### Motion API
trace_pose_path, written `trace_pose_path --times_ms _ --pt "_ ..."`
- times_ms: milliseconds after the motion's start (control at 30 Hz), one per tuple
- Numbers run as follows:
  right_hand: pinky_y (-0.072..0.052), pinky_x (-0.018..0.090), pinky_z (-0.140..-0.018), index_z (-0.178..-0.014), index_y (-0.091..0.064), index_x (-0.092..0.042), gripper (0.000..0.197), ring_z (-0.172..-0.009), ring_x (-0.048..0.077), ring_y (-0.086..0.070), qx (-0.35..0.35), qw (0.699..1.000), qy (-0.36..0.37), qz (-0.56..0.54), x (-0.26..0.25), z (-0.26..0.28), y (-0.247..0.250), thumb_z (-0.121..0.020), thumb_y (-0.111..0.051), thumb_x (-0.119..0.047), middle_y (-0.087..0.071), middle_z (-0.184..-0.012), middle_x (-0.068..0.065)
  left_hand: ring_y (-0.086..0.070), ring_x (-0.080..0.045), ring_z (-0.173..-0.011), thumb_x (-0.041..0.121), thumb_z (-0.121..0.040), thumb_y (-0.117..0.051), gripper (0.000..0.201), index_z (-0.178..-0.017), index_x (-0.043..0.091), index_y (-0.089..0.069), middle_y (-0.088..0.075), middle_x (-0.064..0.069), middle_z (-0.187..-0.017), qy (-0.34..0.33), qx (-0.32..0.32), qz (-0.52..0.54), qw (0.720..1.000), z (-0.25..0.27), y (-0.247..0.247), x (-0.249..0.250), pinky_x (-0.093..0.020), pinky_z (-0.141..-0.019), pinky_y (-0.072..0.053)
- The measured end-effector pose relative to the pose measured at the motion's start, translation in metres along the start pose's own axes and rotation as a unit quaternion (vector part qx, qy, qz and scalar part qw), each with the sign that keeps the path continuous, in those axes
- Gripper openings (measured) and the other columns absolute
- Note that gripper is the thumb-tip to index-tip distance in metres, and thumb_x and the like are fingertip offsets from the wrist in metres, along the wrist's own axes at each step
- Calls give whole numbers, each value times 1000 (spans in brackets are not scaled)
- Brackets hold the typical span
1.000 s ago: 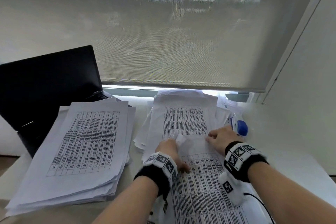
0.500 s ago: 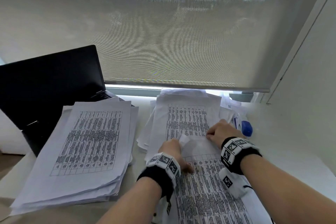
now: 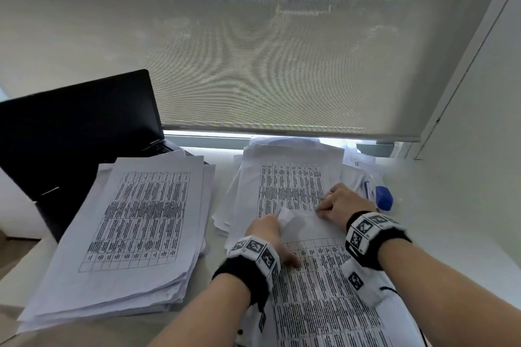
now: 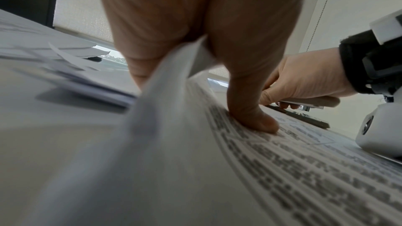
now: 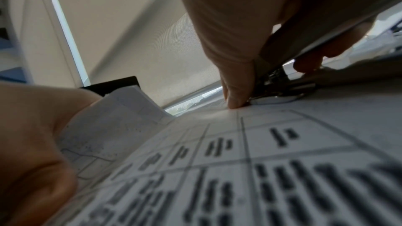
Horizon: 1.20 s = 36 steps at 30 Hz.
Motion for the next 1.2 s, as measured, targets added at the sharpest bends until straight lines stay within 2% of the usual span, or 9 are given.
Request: trace_pose_path --times_ms 333,500,700,900,1000,1067,1100,1133,1200 --pt "-50 36 -90 -99 -68 -38 14 -97 15 -58 30 999 -28 30 0 -5 -1 -90 -58 -39 -44 -118 -5 -63 -22 -104 35 -52 -95 85 -124 17 -53 -66 0 -111 8 -1 15 1000 -3 -3 -1 -38 -95 -54" --pt "-50 36 -90 -105 -68 -35 18 -98 20 -60 65 997 -43 -15 13 -2 3 -92 -56 -37 -46 -119 -1 -63 -22 -104 37 -52 -94 91 -130 19 -50 -66 0 -111 4 -5 13 1000 -2 -2 0 -38 -95 -53" --pt "-48 36 -93 -100 -69 -33 16 -99 16 -58 89 994 -54 -46 26 11 8 -94 -54 -33 -47 -120 -1 -63 -21 -102 39 -53 -93 95 -133 17 -47 -66 0 -109 11 -17 4 1000 0 -2 0 -38 -94 -54" --pt "-39 22 -90 -99 -71 -29 14 -100 10 -55 75 993 -23 -89 28 61 15 -92 -59 -32 -47 -116 -10 -61 -21 -103 40 -60 -91 75 -118 11 -54 -65 -2 -110 12 -20 -27 999 4 3 3 -30 -90 -51" --pt "-35 12 -80 -96 -73 -24 12 -96 7 -54 87 987 -27 -133 45 114 16 -89 -64 -28 -50 -111 -11 -60 -21 -100 41 -56 -92 81 -121 14 -51 -64 -1 -107 13 -21 -22 999 6 4 3 -32 -88 -51" --pt "-35 4 -71 -95 -74 -21 11 -92 6 -54 104 979 -61 -162 67 154 11 -88 -66 -24 -51 -107 -12 -59 -22 -104 40 -59 -91 91 -134 16 -45 -63 -3 -114 0 -16 -32 999 8 5 7 -33 -92 -49" --pt "-36 4 -72 -93 -74 -21 10 -91 6 -54 114 975 -76 -174 78 173 6 -87 -67 -22 -52 -106 -12 -57 -24 -112 39 -62 -90 101 -144 17 -36 -61 -5 -123 -11 -11 -41 999 11 5 9 -33 -96 -46" --pt "-37 7 -77 -91 -74 -22 8 -92 6 -54 120 972 -91 -180 90 190 0 -86 -68 -21 -52 -105 -12 -54 -26 -121 38 -64 -89 111 -152 18 -23 -57 -6 -133 -25 -3 -52 998 13 5 12 -33 -101 -43" --pt "-40 15 -88 -84 -70 -27 9 -91 4 -54 124 967 -119 -187 113 221 -14 -86 -69 -19 -52 -104 -10 -48 -27 -131 33 -68 -87 120 -156 22 -7 -50 -7 -144 -46 15 -61 997 18 5 17 -35 -107 -38"
Point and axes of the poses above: each hand's wrist, its own z-axis away from the middle knuckle, its own y-axis out of the back of the hand, x = y × z, the point moved 5 cm from there along -z, towards the middle knuckle
